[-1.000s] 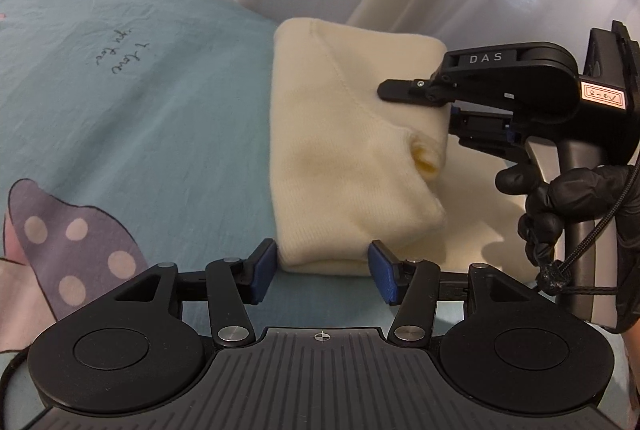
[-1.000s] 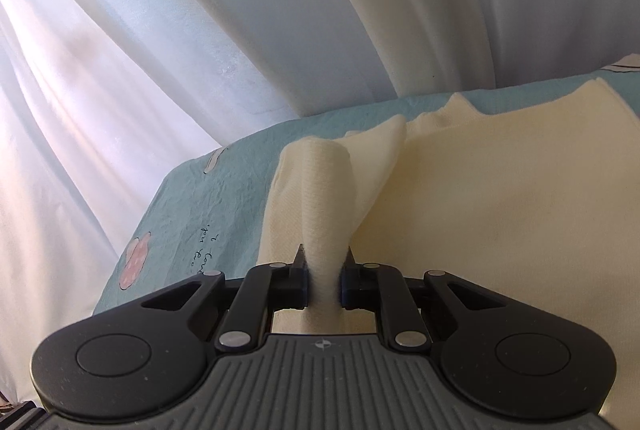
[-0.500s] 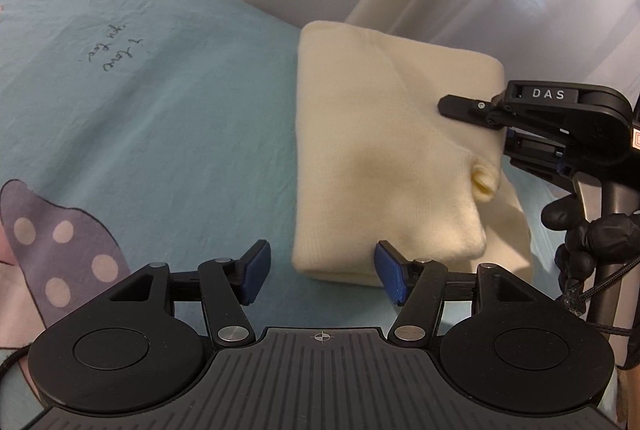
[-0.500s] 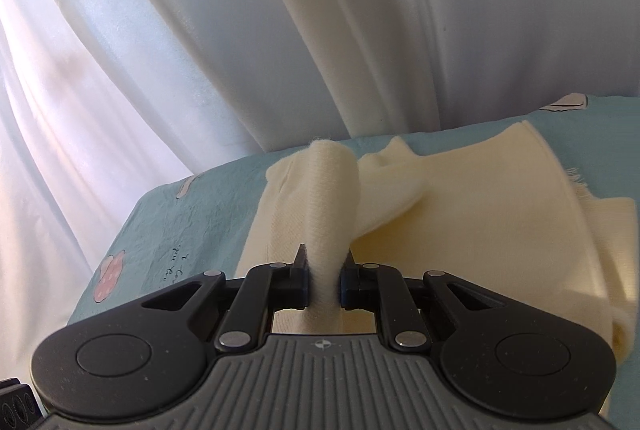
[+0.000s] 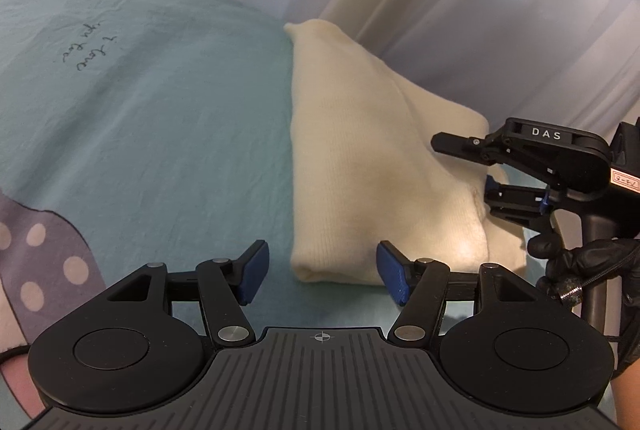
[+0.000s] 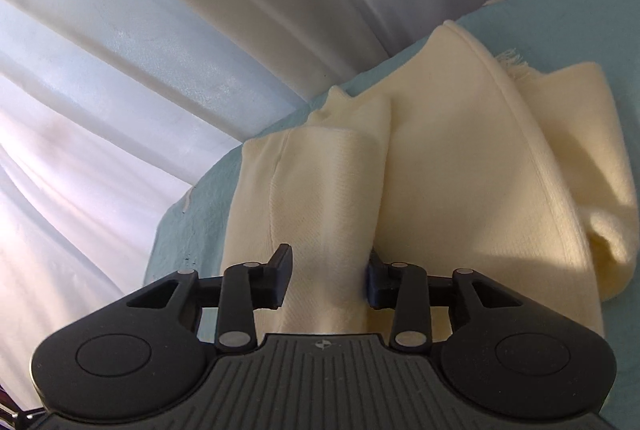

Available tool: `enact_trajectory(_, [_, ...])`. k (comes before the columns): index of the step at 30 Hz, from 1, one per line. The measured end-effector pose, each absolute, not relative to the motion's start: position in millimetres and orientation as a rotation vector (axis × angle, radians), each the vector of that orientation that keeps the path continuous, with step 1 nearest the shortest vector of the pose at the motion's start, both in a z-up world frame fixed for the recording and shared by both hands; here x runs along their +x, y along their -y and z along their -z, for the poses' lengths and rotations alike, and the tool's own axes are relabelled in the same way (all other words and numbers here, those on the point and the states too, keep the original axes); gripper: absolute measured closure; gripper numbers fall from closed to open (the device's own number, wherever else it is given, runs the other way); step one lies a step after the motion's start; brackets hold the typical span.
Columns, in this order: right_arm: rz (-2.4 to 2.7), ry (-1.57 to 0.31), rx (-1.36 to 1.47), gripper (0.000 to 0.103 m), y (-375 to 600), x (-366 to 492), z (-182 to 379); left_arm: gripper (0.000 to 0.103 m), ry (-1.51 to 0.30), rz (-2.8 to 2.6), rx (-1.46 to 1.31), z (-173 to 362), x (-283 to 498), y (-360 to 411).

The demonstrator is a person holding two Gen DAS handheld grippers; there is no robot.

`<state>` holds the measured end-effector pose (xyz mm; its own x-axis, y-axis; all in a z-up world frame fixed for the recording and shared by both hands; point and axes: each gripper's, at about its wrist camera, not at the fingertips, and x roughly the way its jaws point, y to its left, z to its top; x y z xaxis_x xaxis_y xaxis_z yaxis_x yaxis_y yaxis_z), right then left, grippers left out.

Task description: Fold small clothes

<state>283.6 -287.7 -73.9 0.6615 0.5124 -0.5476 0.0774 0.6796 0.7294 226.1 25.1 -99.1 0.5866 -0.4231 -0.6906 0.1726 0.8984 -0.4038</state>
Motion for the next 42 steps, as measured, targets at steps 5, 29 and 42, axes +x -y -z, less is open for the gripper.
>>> enact_trajectory(5, [-0.329, -0.826, 0.934, 0.061, 287, 289, 88, 0.038, -0.876, 0.387, -0.279, 100, 225, -16])
enact_trajectory(29, [-0.058, -0.652, 0.317, 0.090, 278, 267, 11, 0.033, -0.866, 0.284, -0.241, 99, 235, -1])
enact_trajectory(42, [-0.145, -0.763, 0.819, 0.045, 329, 226, 71, 0.036, -0.856, 0.306, -0.200, 97, 232, 9])
